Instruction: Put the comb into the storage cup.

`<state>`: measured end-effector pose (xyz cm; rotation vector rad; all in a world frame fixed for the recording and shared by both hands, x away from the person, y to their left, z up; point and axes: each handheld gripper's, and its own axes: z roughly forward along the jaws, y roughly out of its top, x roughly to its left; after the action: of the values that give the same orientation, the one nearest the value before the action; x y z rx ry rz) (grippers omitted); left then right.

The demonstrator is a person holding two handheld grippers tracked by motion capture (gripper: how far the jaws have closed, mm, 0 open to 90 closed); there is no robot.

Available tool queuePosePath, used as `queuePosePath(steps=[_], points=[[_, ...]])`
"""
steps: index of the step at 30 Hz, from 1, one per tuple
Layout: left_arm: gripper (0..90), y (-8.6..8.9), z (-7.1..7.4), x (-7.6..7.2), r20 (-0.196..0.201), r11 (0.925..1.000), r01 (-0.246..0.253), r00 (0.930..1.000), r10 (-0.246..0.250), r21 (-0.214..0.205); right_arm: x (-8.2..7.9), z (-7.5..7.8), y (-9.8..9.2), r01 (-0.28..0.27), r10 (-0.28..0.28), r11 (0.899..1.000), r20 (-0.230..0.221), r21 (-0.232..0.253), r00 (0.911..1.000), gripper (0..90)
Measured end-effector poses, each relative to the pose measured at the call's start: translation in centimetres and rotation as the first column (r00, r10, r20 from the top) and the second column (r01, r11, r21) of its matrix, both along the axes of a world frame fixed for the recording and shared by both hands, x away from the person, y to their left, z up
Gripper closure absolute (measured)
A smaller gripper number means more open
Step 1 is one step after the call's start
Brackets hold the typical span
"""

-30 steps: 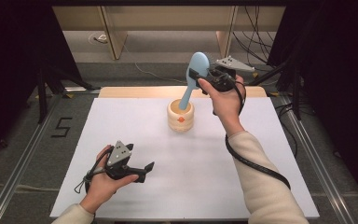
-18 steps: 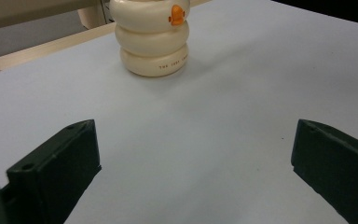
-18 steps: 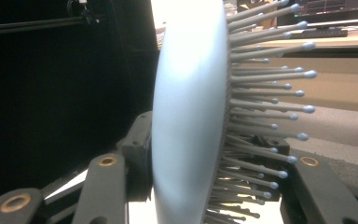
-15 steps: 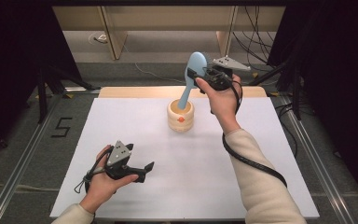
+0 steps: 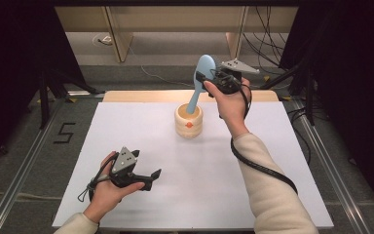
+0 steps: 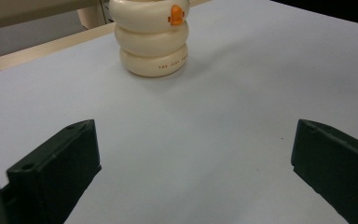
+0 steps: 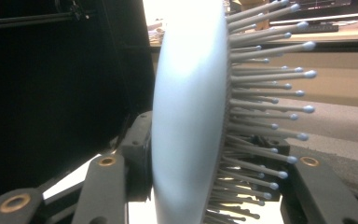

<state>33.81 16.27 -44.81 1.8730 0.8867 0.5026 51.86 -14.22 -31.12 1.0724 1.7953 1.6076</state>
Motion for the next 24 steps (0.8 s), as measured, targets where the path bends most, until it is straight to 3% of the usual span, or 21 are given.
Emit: queuePosePath(steps=[24], points=[[0.5,-0.1,0.0,0.0,-0.001,1.0000,0.003,1.0000,-0.003,-0.001,1.3,-2.0,0.2,0.034,-0.034,0.999,-0.042,-0.007,0.9985,51.5]])
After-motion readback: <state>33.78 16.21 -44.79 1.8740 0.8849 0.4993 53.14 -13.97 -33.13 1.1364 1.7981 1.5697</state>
